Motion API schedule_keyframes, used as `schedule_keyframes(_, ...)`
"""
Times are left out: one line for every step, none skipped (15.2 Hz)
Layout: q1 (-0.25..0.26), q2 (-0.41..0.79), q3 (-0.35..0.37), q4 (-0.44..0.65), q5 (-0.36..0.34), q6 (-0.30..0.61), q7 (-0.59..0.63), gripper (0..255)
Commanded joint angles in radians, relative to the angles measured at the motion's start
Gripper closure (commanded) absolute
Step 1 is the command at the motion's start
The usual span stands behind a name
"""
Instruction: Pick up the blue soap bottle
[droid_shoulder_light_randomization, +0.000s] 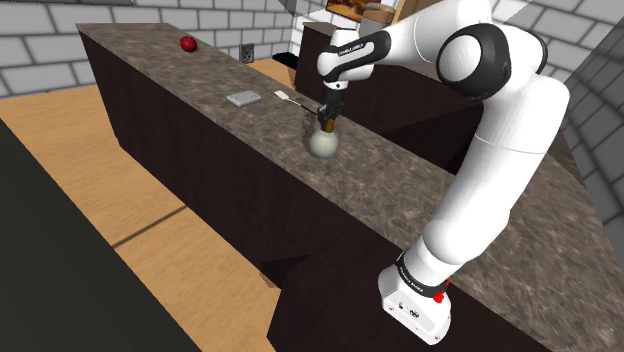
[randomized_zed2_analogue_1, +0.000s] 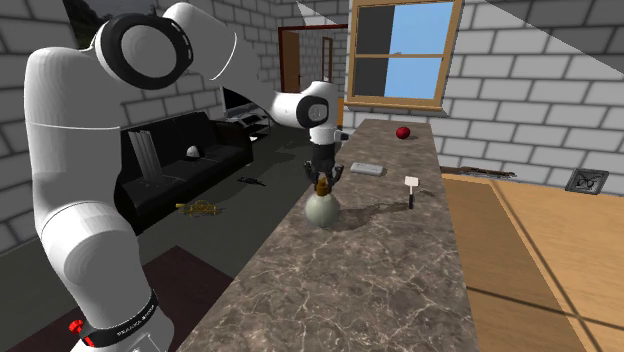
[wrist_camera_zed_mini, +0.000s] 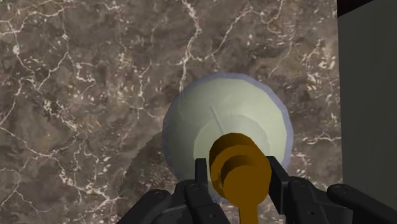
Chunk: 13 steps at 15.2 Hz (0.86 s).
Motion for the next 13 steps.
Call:
schedule_keyframes(0.0,-0.011,-0.001,0.012,-0.002,-0.023,-0.001,255)
schedule_keyframes(0.0,-0.017,-0.001,0.019,-0.002,-0.035,-0.001,255)
schedule_keyframes(0.001,-0.022,-0.001,0.026,-0.003,-0.048,-0.001,255)
schedule_keyframes(0.001,-0.027,-0.001,0.033,-0.004,-0.06,-0.001,255)
schedule_keyframes(0.001,-0.032,-0.001,0.04,-0.004,-0.072,-0.001,255)
schedule_keyframes(0.002,-0.037,-0.002,0.047,-0.005,-0.084,-0.001,255)
schedule_keyframes(0.002,-0.042,-0.002,0.055,-0.006,-0.096,-0.002,255)
schedule_keyframes(0.002,-0.046,-0.002,0.063,-0.006,-0.108,-0.002,255)
schedule_keyframes(0.002,-0.05,-0.002,0.071,-0.007,-0.121,-0.002,255)
schedule_keyframes(0.002,-0.054,-0.002,0.08,-0.007,-0.133,-0.002,255)
schedule_keyframes(0.003,-0.058,-0.002,0.088,-0.008,-0.146,-0.003,255)
schedule_keyframes(0.003,-0.059,-0.002,0.089,-0.008,-0.147,-0.003,255)
schedule_keyframes(0.003,-0.059,-0.002,0.089,-0.008,-0.147,-0.003,255)
